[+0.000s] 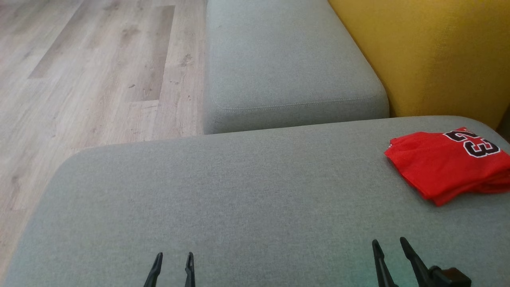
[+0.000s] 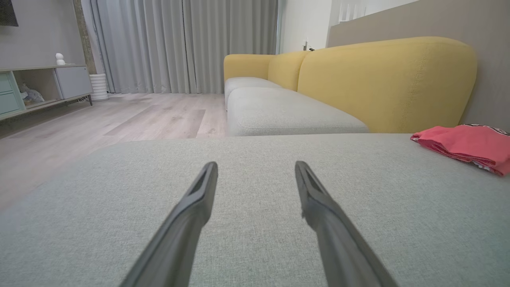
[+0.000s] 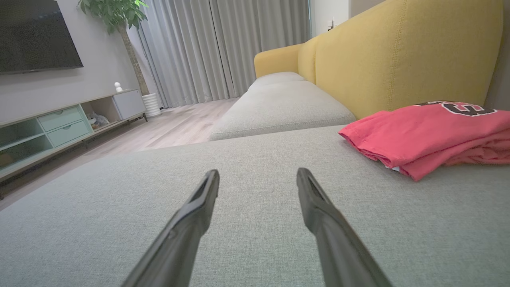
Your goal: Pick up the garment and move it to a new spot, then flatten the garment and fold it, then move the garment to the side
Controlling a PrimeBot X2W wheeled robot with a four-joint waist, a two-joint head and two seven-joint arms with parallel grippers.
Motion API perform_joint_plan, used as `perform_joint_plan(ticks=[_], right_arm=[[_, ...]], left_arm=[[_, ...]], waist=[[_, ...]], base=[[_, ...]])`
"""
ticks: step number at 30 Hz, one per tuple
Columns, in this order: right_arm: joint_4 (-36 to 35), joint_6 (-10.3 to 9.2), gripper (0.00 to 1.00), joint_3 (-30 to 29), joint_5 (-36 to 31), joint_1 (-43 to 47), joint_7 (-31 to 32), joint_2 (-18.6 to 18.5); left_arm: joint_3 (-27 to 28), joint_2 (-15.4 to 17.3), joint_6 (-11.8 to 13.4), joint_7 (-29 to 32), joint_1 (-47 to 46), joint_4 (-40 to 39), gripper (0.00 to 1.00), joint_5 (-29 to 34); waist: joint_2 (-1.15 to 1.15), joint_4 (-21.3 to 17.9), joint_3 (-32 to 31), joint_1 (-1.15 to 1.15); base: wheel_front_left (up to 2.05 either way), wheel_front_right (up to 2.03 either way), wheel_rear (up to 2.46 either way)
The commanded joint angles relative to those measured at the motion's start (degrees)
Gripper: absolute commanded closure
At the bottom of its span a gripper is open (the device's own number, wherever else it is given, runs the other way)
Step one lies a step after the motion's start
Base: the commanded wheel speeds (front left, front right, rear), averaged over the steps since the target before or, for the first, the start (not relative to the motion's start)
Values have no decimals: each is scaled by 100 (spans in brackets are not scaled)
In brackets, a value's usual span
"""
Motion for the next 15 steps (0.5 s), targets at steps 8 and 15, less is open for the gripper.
perform_joint_plan(ticks=[8, 15], right_arm=[[-191, 39, 0, 61, -73, -297, -78, 6], [300, -2, 100, -61, 9, 76, 12, 24]], left_arm=[[280, -26, 18, -55, -201, -290, 0, -12], [95, 4, -2, 34, 80, 169, 100, -15]], waist=[[0, 31, 55, 1], [0, 33, 71, 1]], base=[[0, 0, 0], [0, 0, 0]])
